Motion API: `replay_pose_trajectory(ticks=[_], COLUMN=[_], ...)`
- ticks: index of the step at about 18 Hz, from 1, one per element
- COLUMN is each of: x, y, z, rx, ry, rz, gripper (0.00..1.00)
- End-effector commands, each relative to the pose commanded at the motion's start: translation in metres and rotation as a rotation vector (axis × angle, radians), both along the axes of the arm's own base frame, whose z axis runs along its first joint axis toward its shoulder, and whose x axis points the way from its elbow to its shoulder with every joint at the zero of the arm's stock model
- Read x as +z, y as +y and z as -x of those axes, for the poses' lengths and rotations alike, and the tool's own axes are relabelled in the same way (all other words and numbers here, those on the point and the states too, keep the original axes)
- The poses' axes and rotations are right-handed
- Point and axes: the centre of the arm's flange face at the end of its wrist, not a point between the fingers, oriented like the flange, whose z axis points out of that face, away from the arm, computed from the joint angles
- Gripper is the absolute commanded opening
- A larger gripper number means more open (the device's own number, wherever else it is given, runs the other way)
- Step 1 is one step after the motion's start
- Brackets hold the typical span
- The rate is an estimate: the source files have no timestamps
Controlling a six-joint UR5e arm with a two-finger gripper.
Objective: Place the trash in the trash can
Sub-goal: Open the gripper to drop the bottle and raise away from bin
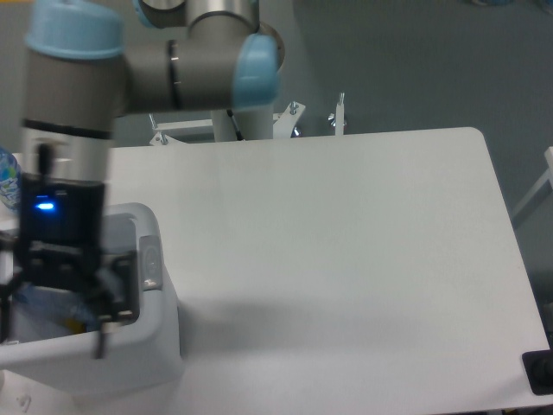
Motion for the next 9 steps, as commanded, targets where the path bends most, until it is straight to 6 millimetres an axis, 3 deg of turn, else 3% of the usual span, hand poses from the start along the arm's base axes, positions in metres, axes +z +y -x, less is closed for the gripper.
replay_pose_trajectory(ticks=[2,3,5,9], x=[0.007,0.006,0.007,-0.007], y=[-0.023,-0.029,-0.059,-0.097], z=[0.027,0.034,0.06,0.074], rx=[0.067,0.073,0.088,-0.001], ry=[0.027,0.059,0.172,0.265], rz=[0.017,0.061,0.21,0.49], gripper=[1.0,1.0,1.0,1.0])
